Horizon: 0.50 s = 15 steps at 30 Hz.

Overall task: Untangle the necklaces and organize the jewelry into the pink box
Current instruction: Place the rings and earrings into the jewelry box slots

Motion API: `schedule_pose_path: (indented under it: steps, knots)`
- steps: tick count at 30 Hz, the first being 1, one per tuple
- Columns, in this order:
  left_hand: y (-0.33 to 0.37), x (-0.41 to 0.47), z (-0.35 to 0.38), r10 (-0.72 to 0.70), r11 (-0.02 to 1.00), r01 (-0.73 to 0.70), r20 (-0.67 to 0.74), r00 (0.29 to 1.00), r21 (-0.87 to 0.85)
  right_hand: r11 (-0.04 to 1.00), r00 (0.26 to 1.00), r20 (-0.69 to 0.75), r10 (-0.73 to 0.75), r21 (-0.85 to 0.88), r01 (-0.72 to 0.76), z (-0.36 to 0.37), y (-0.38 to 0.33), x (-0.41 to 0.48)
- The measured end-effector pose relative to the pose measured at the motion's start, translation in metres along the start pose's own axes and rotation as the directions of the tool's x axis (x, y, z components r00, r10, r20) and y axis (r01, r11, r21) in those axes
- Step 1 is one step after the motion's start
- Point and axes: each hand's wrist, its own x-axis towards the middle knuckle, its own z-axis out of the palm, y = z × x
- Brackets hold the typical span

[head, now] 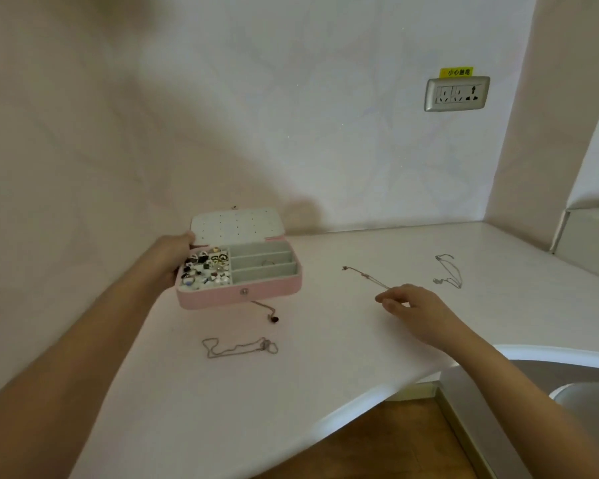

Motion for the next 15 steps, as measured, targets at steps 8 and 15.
schedule_pose_path:
  steps: [8,15]
  knots:
    - [0.003,0.000,-0.044,-0.021,0.995,0.015,-0.063,0.998,-0.097,0.984,0.985,0.166,-0.053,-0.161,0.080,0.018,-0.004,0.010]
    - [0.000,0.007,-0.069,-0.067,0.984,0.056,-0.054,0.996,-0.171,0.906,0.876,0.362,-0.318,-0.155,0.393,0.076,-0.066,0.010]
